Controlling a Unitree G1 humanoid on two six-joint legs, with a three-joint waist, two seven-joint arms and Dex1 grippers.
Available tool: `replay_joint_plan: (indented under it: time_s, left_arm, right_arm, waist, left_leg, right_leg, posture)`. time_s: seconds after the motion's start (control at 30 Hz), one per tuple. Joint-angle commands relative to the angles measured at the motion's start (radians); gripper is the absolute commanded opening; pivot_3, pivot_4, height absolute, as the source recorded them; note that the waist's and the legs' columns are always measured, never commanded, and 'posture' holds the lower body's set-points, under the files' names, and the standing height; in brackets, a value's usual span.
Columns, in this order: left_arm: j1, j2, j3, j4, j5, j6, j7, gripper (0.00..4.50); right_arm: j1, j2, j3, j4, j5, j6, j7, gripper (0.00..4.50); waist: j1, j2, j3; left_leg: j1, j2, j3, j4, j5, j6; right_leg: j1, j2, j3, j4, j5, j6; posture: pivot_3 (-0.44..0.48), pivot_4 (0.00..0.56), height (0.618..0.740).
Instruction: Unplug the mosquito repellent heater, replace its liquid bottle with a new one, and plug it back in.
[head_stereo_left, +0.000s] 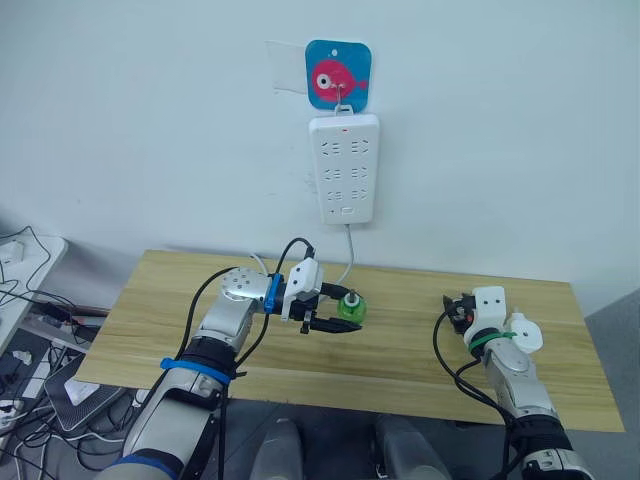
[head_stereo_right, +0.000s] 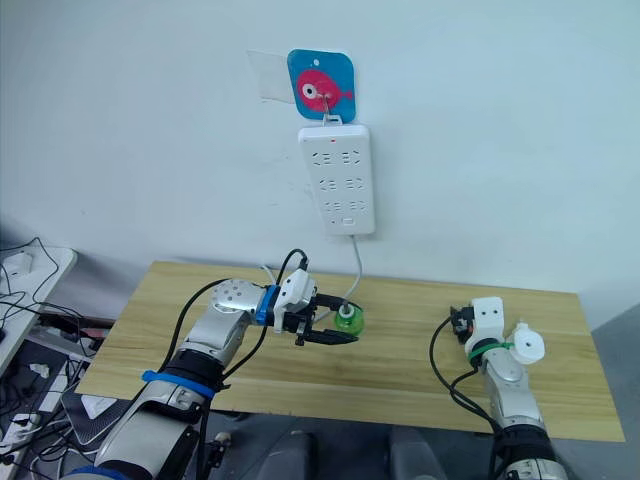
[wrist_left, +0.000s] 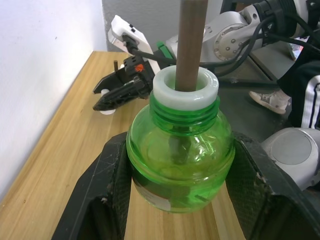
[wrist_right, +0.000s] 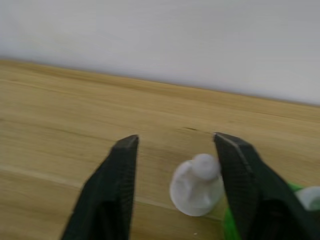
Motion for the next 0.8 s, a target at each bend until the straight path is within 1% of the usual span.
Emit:
replay_joint_plan:
  time_s: [0.03, 0.07, 0.1, 0.2, 0.33, 0.4, 0.5, 0.6, 0.73, 0.8]
  left_arm:
    - [-0.002, -0.001, 0.009, -0.038, -0.015, 0.000, 0.001, 2.26]
    - [-0.004, -0.002, 0.010, -0.036, -0.015, -0.001, 0.001, 2.26]
    - [-0.005, -0.003, 0.009, -0.034, -0.015, -0.002, 0.000, 2.26]
    - [-0.005, -0.006, 0.008, -0.030, -0.015, -0.005, -0.001, 2.26]
    - [-0.019, -0.011, 0.009, -0.002, -0.012, -0.015, -0.006, 2.26]
    - [-0.024, -0.015, 0.008, 0.014, -0.010, -0.024, -0.009, 2.26]
    - [-0.045, -0.029, 0.009, 0.042, -0.008, -0.036, -0.009, 2.26]
    - [-0.063, -0.040, 0.011, 0.068, -0.003, -0.051, -0.007, 2.26]
    - [-0.070, -0.046, 0.010, 0.090, -0.001, -0.071, -0.009, 2.26]
    - [-0.073, -0.053, 0.007, 0.089, -0.002, -0.071, -0.007, 2.26]
  right_arm:
    - [0.025, -0.014, -0.040, -0.121, 0.040, -0.025, 0.028, 3.80]
    - [0.036, -0.020, -0.051, -0.170, 0.052, -0.015, 0.030, 4.23]
    - [0.045, -0.025, -0.059, -0.217, 0.064, -0.006, 0.035, 4.48]
    - [0.068, -0.037, -0.060, -0.387, 0.110, 0.055, 0.066, 4.48]
    - [0.075, -0.095, 0.013, -0.633, 0.221, 0.242, 0.188, 4.48]
    - [0.080, -0.126, 0.035, -0.712, 0.291, 0.323, 0.252, 4.48]
    - [0.090, -0.218, 0.050, -0.842, 0.407, 0.473, 0.349, 3.95]
    - [0.105, -0.308, 0.078, -0.925, 0.458, 0.562, 0.428, 2.89]
    - [0.121, -0.362, 0.100, -0.997, 0.544, 0.658, 0.479, 2.89]
    - [0.107, -0.367, 0.136, -1.001, 0.532, 0.668, 0.493, 2.89]
  waist:
    - [0.001, 0.001, -0.002]
    - [0.002, 0.002, -0.003]
    - [0.002, 0.003, -0.004]
    - [0.001, 0.006, -0.007]
    - [0.000, 0.006, -0.010]
    - [0.001, 0.006, -0.011]
    - [0.004, 0.005, -0.013]
    - [0.005, 0.003, -0.016]
    - [0.000, 0.002, -0.018]
    - [-0.003, 0.001, -0.019]
  left_leg:
    - [0.000, 0.000, 0.000, 0.000, 0.000, 0.000]
    - [0.000, 0.000, 0.000, 0.000, 0.000, 0.000]
    - [0.000, 0.000, 0.000, 0.000, 0.000, 0.000]
    - [0.000, 0.000, 0.001, 0.000, 0.000, 0.000]
    - [0.000, 0.000, 0.000, 0.000, 0.000, 0.000]
    - [0.000, 0.000, 0.000, 0.000, 0.000, 0.000]
    - [0.000, 0.000, 0.000, 0.000, 0.000, 0.000]
    - [-0.001, -0.001, 0.000, 0.000, 0.000, 0.000]
    - [-0.001, -0.001, 0.000, 0.000, 0.000, 0.001]
    - [-0.001, 0.000, 0.000, 0.000, 0.000, 0.000]
  right_leg:
    - [0.000, 0.000, 0.000, 0.000, 0.000, 0.000]
    - [0.000, 0.000, 0.000, 0.000, 0.000, 0.000]
    - [0.000, 0.000, 0.000, 0.000, 0.000, 0.000]
    - [0.000, 0.000, 0.001, 0.000, 0.000, 0.000]
    - [0.000, 0.001, 0.000, 0.000, 0.000, 0.000]
    - [0.000, 0.001, 0.000, 0.000, 0.000, 0.000]
    - [0.000, 0.000, 0.000, -0.001, 0.000, 0.000]
    - [0.001, 0.000, 0.000, -0.002, 0.000, 0.000]
    - [0.001, 0.000, -0.001, -0.002, 0.000, 0.000]
    - [0.001, 0.000, -0.001, -0.002, 0.000, 0.000]
  posture:
    - [0.054, 0.111, 0.740]
    - [0.048, 0.115, 0.740]
    - [0.048, 0.115, 0.740]
    - [0.042, 0.113, 0.740]
    - [0.026, 0.119, 0.740]
    - [0.020, 0.115, 0.740]
    - [0.017, 0.107, 0.740]
    - [0.013, 0.108, 0.740]
    - [0.012, 0.103, 0.740]
    - [0.012, 0.105, 0.740]
